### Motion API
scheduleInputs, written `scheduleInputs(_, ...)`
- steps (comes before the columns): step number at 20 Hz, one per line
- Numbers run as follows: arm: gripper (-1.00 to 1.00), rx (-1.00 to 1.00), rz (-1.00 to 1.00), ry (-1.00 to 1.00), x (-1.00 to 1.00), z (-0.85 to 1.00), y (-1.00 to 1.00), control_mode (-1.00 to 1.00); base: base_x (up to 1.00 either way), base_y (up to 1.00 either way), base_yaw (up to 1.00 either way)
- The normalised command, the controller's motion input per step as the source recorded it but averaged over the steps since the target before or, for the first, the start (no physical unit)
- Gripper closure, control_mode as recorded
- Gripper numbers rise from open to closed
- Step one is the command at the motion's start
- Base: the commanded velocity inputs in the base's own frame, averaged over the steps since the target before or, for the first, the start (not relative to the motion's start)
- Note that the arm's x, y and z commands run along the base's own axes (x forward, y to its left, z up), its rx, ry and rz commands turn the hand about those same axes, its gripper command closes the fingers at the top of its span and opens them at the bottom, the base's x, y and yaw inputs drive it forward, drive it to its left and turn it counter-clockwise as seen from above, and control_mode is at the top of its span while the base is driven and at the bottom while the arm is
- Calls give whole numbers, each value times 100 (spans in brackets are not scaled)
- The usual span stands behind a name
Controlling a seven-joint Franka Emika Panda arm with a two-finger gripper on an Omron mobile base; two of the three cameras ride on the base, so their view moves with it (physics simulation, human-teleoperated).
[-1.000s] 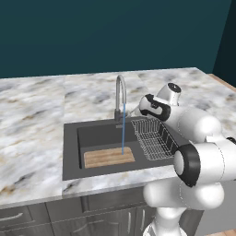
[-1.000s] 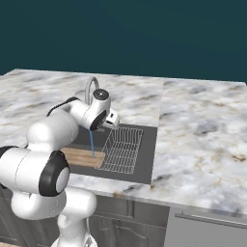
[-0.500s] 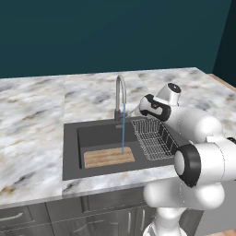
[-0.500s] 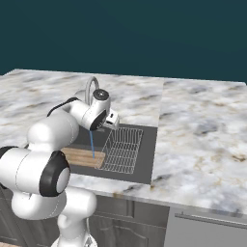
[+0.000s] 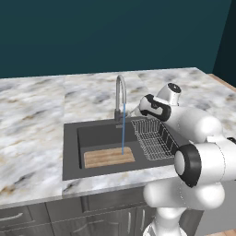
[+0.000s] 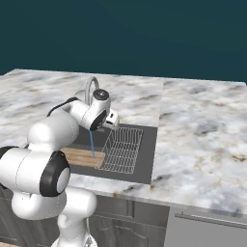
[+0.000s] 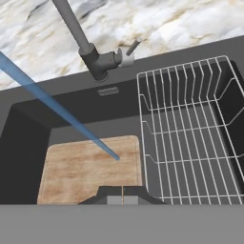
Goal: Turn on the sink faucet with hot water and rinse the cutting board for ten seconds, then turn off the faucet. Push the cutting board to reach the water if necessary.
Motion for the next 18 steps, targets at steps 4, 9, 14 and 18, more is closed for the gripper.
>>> scheduleInputs(4, 100, 0, 0, 0, 0, 0, 0, -100, 0, 0, 0)
scheduleInputs(9, 100, 0, 0, 0, 0, 0, 0, -100, 0, 0, 0)
scheduleInputs(14, 100, 0, 0, 0, 0, 0, 0, -100, 0, 0, 0)
scheduleInputs(18, 100, 0, 0, 0, 0, 0, 0, -100, 0, 0, 0)
